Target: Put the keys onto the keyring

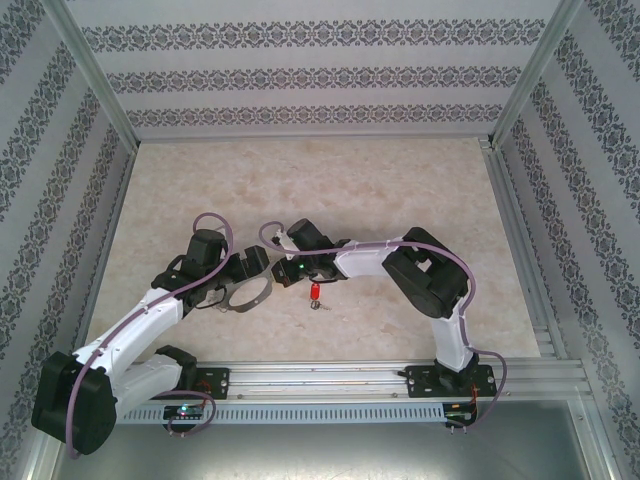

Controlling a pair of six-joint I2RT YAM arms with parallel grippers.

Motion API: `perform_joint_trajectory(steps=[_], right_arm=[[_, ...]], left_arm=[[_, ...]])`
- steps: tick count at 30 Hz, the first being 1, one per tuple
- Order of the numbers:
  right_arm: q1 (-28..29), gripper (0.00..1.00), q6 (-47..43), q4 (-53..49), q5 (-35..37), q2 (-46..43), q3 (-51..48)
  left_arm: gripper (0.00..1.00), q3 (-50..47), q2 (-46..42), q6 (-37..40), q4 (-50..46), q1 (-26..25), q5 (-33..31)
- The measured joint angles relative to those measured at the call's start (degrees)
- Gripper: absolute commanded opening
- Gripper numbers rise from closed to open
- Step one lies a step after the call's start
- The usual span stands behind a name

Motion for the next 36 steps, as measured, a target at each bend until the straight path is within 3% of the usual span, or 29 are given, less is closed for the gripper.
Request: perform_joint_trajectory(steps=[11, 16, 18, 26, 36], right_arm=[[-2.4, 0.0, -5.4, 0.5, -3.7, -7.5, -3.0], [-4.4, 0.0, -8.1, 4.8, -8.1, -11.6, -4.6], [-5.2, 0.0, -8.6, 6.2, -9.7, -12.3, -5.0], [-6.0, 0.0, -9.3, 7.0, -10.9, -11.1, -5.0], [-6.1, 0.0, -7.0, 6.4, -4.9, -3.3, -5.0]], left_arm=[[0.98, 1.0, 0.1, 0.1, 0.3, 0.0, 0.8], [0.72, 1.9, 0.1, 0.9, 2.3, 0.0, 3.1], [0.66, 2.0, -0.2, 1.2, 3.5, 0.0, 4.2], [0.75, 2.0, -0.6, 1.6, 5.6, 0.0, 5.8], [0.79, 2.0, 0.9, 1.6, 5.6, 0.0, 5.8]])
